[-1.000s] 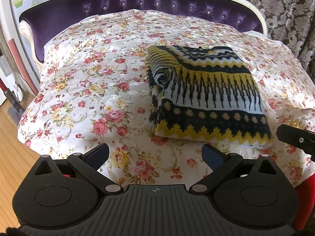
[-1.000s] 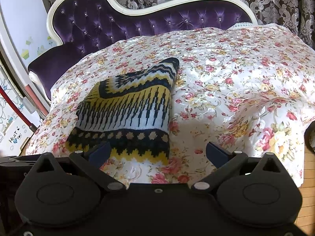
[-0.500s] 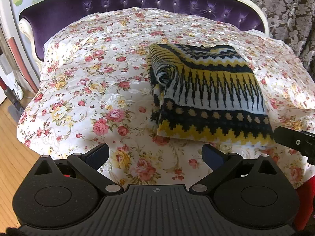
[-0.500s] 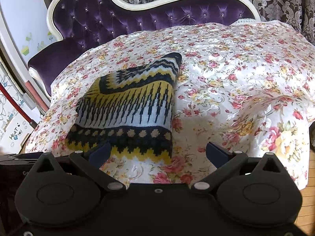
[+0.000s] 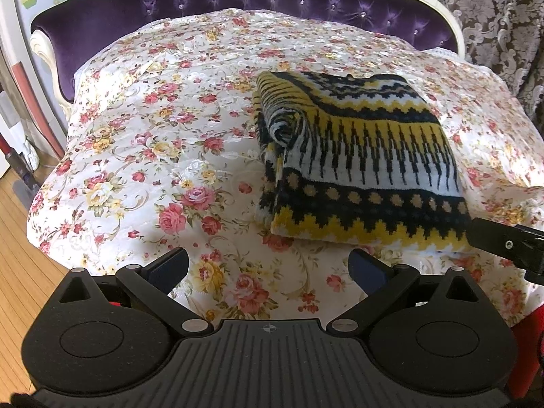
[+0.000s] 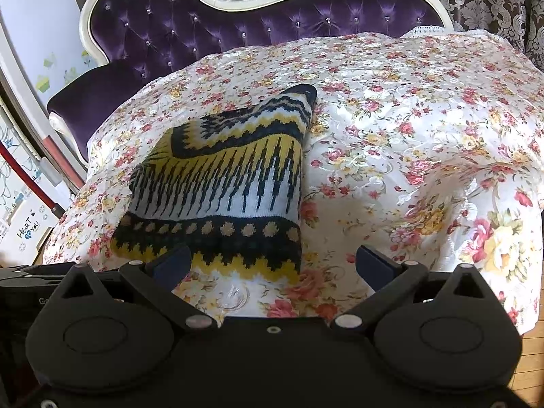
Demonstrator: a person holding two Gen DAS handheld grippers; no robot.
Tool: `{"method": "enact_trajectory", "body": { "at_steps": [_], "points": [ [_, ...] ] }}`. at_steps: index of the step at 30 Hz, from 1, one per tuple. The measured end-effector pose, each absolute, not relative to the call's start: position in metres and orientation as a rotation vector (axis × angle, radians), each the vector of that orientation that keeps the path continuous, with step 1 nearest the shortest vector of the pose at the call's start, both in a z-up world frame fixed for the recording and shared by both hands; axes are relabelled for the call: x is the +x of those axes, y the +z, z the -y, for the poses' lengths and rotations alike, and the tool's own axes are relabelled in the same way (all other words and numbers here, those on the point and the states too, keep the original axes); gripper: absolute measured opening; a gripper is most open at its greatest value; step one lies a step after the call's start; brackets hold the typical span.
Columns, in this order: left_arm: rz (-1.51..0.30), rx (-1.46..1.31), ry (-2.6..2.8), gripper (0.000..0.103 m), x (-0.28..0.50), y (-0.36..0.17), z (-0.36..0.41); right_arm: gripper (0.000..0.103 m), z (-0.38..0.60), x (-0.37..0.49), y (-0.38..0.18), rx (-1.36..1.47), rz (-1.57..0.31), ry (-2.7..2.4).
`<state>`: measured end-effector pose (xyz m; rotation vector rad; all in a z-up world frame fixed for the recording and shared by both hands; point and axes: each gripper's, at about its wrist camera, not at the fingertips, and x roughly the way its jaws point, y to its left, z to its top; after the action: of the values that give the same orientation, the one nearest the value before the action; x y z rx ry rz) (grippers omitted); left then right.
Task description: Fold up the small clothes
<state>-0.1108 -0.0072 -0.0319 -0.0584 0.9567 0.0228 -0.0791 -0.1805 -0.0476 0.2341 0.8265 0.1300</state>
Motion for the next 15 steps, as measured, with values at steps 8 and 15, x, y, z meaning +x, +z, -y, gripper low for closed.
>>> {"method": "enact_trajectory", "body": {
  "at_steps": [8,15],
  "points": [
    [-0.965,-0.062,0.023,0.101,-0.1095,-0.0328,0.0067,0.103,0.1796,-0.0759,-0.0507,0.238,-0.84,0.133],
    [-0.972,-0.064,0.019,0.101,-0.1084,-0.034,0.0064,0.103,0.1796,-0.075,-0.0529,0.24,-0.849,0.134]
  ]
}}
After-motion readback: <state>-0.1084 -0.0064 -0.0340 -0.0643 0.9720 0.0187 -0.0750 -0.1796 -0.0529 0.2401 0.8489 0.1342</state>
